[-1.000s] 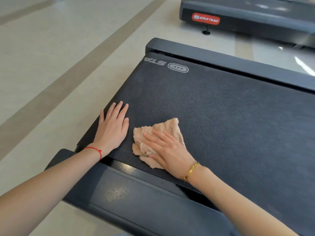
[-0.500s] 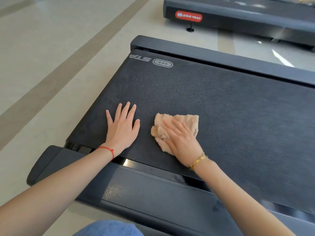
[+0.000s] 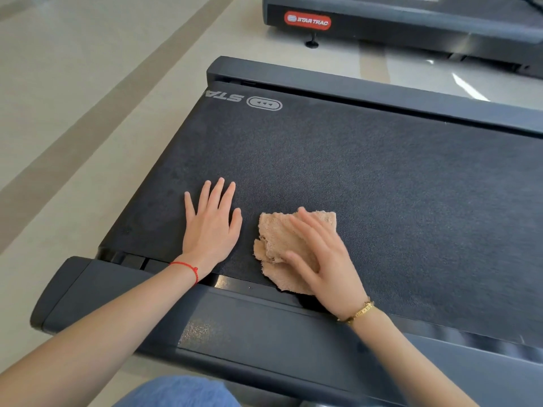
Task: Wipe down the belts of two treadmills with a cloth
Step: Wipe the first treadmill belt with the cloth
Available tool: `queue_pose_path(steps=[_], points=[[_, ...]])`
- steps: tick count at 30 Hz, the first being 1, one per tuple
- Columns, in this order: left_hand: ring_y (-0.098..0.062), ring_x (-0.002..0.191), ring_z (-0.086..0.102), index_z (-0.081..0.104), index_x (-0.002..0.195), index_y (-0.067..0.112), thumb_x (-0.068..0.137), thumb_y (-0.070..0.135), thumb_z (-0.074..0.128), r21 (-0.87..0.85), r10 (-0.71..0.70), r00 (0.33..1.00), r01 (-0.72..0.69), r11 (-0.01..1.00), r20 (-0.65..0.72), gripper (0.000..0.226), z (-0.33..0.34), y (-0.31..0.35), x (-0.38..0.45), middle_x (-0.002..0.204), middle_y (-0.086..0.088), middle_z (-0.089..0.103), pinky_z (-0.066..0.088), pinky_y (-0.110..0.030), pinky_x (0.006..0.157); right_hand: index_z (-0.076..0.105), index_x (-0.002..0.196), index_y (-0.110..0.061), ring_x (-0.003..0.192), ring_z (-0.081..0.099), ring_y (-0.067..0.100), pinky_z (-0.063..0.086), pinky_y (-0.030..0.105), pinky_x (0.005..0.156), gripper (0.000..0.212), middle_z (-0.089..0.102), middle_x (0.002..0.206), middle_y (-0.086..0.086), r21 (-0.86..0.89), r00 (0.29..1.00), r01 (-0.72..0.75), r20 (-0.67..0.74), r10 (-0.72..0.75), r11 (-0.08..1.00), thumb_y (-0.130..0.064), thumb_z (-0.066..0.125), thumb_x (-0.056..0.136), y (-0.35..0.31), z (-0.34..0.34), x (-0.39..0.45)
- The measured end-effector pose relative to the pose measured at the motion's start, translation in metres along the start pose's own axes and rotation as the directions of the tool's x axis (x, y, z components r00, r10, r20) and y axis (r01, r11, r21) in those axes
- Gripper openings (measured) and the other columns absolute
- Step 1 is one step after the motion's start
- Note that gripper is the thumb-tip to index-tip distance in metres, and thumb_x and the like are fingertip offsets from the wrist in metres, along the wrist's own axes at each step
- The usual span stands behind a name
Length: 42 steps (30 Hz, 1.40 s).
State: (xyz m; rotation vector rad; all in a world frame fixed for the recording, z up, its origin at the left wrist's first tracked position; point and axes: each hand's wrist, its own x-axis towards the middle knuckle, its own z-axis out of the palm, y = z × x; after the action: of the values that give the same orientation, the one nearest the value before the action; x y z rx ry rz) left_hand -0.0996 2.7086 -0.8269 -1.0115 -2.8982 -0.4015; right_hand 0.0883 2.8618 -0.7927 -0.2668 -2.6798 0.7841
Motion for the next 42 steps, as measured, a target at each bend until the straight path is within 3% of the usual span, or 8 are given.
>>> queue_pose_path(steps=[6,11,14,21,24,28,31,42], points=[[-0.026,0.152,0.014,0.026,0.157,0.021,0.097,0.046,0.015,0.001,0.014,1.0,-0.014,1.0,-0.009,0.066,-0.001,0.0,-0.002,0.163,-0.005,0.025,0.009,-0.061,0.12,0.059,0.122,-0.013,0.115,0.049,0.03,0.04,0.04,0.096,0.063,0.054,0.128,0.006,-0.254,0.914,-0.38,-0.251,0.319,0.889,-0.061,0.051,0.082,0.011,-0.007,-0.011],[-0.027,0.152,0.015,0.027,0.156,0.02,0.098,0.044,0.018,0.001,0.014,1.0,-0.014,1.0,-0.006,0.063,-0.001,0.0,-0.002,0.162,-0.006,0.026,0.01,-0.061,0.12,0.062,0.099,-0.008,0.099,0.051,0.036,0.046,0.044,0.081,0.057,0.054,0.11,0.013,-0.327,0.881,-0.452,-0.31,0.358,0.83,-0.06,0.066,0.075,0.008,0.001,-0.013],[-0.027,0.152,0.015,0.026,0.156,0.02,0.104,0.038,0.029,-0.005,0.01,1.0,-0.01,1.0,-0.01,0.056,-0.001,0.0,-0.003,0.163,-0.006,0.025,0.01,-0.061,0.12,0.055,0.091,-0.013,0.09,0.047,0.031,0.042,0.041,0.081,0.039,0.053,0.098,0.008,-0.189,0.869,-0.468,-0.275,0.411,0.863,-0.039,0.079,0.074,0.004,0.001,-0.005],[-0.027,0.152,0.016,0.032,0.154,0.019,0.103,0.032,0.039,-0.066,0.007,1.0,-0.007,0.998,-0.003,0.053,-0.006,0.001,-0.003,0.161,-0.006,0.028,0.008,-0.059,0.12,0.04,0.095,-0.012,0.052,0.037,0.007,0.033,0.019,0.053,0.027,0.04,0.063,-0.009,0.33,0.866,-0.431,-0.11,0.487,0.84,-0.01,0.065,0.087,-0.011,-0.015,0.015],[-0.025,0.151,0.017,0.037,0.152,0.018,0.102,0.028,0.043,-0.134,0.012,0.999,-0.008,0.991,0.032,0.051,-0.013,0.002,-0.007,0.16,-0.005,0.031,0.008,-0.059,0.12,0.041,0.101,-0.013,0.061,0.046,0.009,0.04,0.028,0.062,0.029,0.052,0.068,0.002,0.493,0.823,-0.506,0.03,0.567,0.708,-0.017,0.067,0.089,-0.017,-0.028,0.023],[-0.018,0.148,0.025,0.041,0.149,0.021,0.101,0.025,0.049,-0.231,0.025,0.998,-0.01,0.973,0.063,0.049,-0.032,0.001,-0.015,0.155,0.001,0.038,0.009,-0.054,0.122,0.056,0.117,0.002,0.108,0.065,0.034,0.053,0.046,0.089,0.043,0.068,0.115,0.021,0.789,0.642,-0.612,0.454,0.619,0.056,-0.014,0.071,0.08,-0.025,-0.046,0.032],[-0.015,0.143,0.036,0.048,0.144,0.021,0.099,0.023,0.051,-0.272,0.026,0.999,-0.019,0.962,0.024,0.045,-0.049,-0.005,-0.016,0.149,0.002,0.048,0.013,-0.052,0.123,0.061,0.12,0.0,0.107,0.067,0.031,0.056,0.039,0.078,0.045,0.068,0.117,0.018,0.703,0.543,-0.677,0.677,0.496,-0.218,-0.022,0.064,0.081,-0.024,-0.053,0.04],[-0.02,0.133,0.05,0.06,0.133,0.016,0.098,0.018,0.049,-0.162,0.065,0.998,-0.06,0.985,0.023,0.037,-0.151,-0.015,-0.016,0.136,-0.001,0.059,0.028,-0.056,0.117,0.053,0.126,0.002,0.108,0.065,0.038,0.057,0.053,0.079,0.065,0.063,0.124,0.023,0.656,0.517,-0.743,0.686,0.513,-0.129,-0.015,0.077,0.068,-0.084,-0.083,0.101]])
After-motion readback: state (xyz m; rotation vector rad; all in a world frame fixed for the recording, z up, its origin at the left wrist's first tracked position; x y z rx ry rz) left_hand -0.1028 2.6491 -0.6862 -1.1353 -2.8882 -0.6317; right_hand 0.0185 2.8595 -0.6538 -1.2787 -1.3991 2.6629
